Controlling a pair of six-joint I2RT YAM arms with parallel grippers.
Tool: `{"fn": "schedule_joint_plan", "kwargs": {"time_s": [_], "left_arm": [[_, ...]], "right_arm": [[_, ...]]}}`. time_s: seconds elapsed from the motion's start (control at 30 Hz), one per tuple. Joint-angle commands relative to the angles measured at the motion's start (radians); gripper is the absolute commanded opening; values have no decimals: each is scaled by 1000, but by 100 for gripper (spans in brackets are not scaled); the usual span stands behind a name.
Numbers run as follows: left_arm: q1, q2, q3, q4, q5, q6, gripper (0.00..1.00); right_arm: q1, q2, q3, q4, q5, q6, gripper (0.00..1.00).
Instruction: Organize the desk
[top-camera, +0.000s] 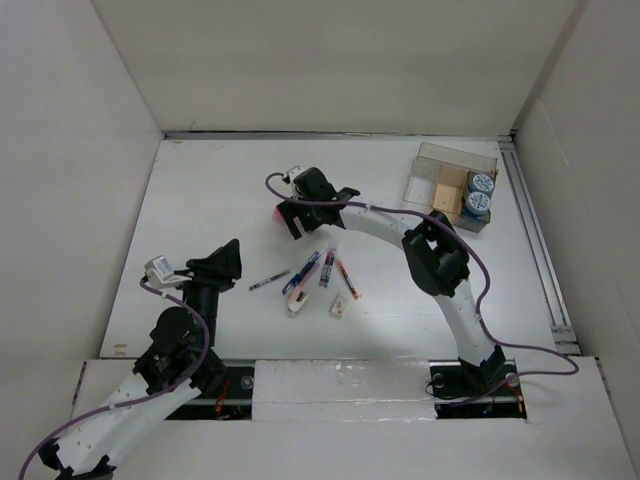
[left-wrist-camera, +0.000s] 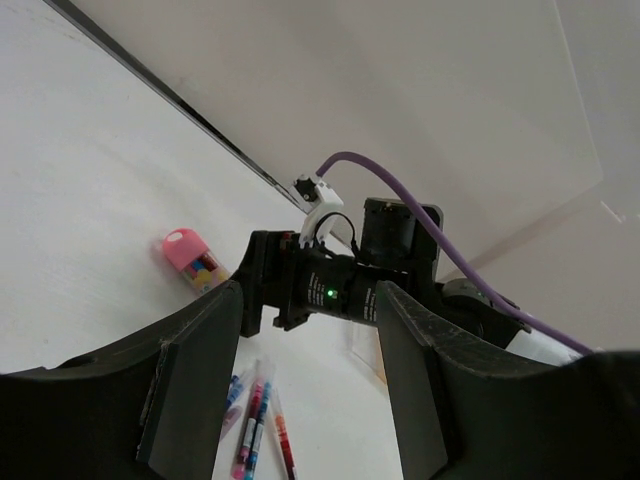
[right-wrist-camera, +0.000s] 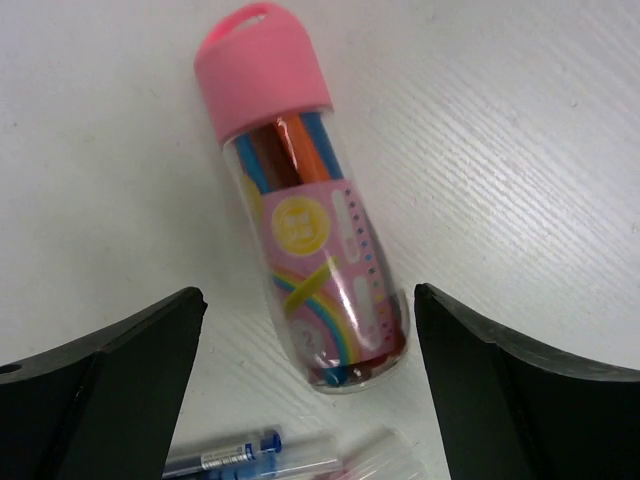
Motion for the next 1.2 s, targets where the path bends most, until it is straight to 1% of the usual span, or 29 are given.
{"fn": "schedule_joint_plan", "kwargs": {"time_s": [0.0,0.07,0.1,0.2,0.27,0.3,0.33,0.37,0.4,0.5,0.57,0.63,0.67,0.7,0.73,0.77,0.8,0.83,0.87,0.9,0.93,0.97,1.03,1.1,1.17], "left_arm": [[2,18,-4,52,8,2,52],[2,22,-7,57,10,4,52],[2,24,-7,60,10,2,52],[2,31,-4,60,8,2,52],[2,30,-1,57,10,4,52],[2,27,-1,55,11,4,52],[2,18,-1,53,13,4,52],[2,18,-4,53,13,4,52],[2,14,-6,55,17,2,52],[2,10,-6,57,25,7,52],[2,10,-1,54,23,9,52],[2,10,1,50,25,9,52],[2,8,1,52,26,9,52],[2,11,2,56,33,12,52],[2,17,-1,64,37,18,53],[2,22,-1,72,45,22,54],[2,33,2,86,65,36,55],[2,72,16,95,95,44,55],[2,73,16,96,96,44,55],[2,115,27,93,103,45,55],[2,135,43,90,108,45,55],[2,155,53,84,120,45,55],[2,206,73,80,126,42,55],[2,238,79,81,138,42,55],[2,245,82,83,146,45,55]], "right_arm": [[-4,36,86,33,43,-8,91],[-4,52,109,31,55,-11,90],[-4,71,137,21,57,-12,87],[-4,113,195,-32,38,-14,84],[-4,119,186,-29,18,-5,70],[7,116,176,-12,18,3,57],[7,95,124,16,18,35,41],[7,95,123,16,18,35,35],[7,83,107,45,3,55,32],[7,24,64,76,-29,96,31],[-2,-32,56,86,-29,130,24],[-43,-95,22,141,-69,205,22],[-59,-167,-29,172,-84,230,22],[-79,-207,-63,239,-104,262,22],[-100,-252,-99,272,-145,318,23],[-149,-290,-132,307,-175,337,23],[-174,-362,-200,360,-210,378,23],[-242,-455,-282,410,-198,421,23],[-243,-456,-283,410,-175,435,23],[-263,-483,-307,415,-143,449,23],[-281,-506,-330,418,-99,460,22],[-316,-539,-363,406,4,492,22],[-360,-554,-389,387,69,518,18],[-432,-566,-418,338,122,575,18],[-479,-570,-441,332,127,606,18]]}}
